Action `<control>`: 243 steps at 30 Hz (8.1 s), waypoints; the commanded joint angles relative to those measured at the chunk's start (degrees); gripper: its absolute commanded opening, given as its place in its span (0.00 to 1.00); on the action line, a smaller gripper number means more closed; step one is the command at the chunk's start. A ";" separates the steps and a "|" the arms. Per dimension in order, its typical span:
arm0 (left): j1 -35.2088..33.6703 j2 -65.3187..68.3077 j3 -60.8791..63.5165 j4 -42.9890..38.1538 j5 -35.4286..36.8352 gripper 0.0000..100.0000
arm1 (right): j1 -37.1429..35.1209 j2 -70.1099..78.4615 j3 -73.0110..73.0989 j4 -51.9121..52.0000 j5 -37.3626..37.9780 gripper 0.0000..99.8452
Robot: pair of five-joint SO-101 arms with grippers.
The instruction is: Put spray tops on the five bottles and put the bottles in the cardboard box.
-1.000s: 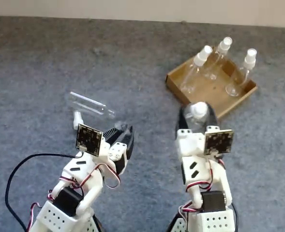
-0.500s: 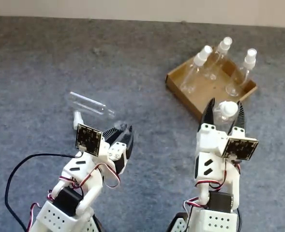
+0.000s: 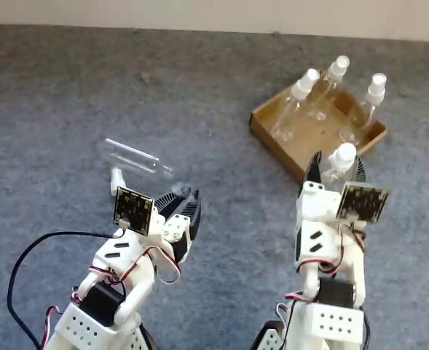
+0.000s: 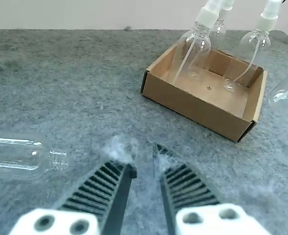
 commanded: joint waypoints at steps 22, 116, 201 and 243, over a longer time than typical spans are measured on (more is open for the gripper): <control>-1.10 -0.57 1.19 0.09 0.26 0.01 | 4.70 64.75 -24.57 -40.31 0.00 0.18; -1.10 -0.57 1.19 0.09 0.26 0.01 | 0.04 111.43 -54.11 -62.46 0.00 0.18; -1.10 -0.57 1.19 0.00 0.26 0.01 | 1.45 111.25 -49.63 -62.29 4.31 0.29; -1.10 -0.48 1.19 0.00 0.26 0.01 | 1.89 102.29 -42.42 -62.20 4.40 0.29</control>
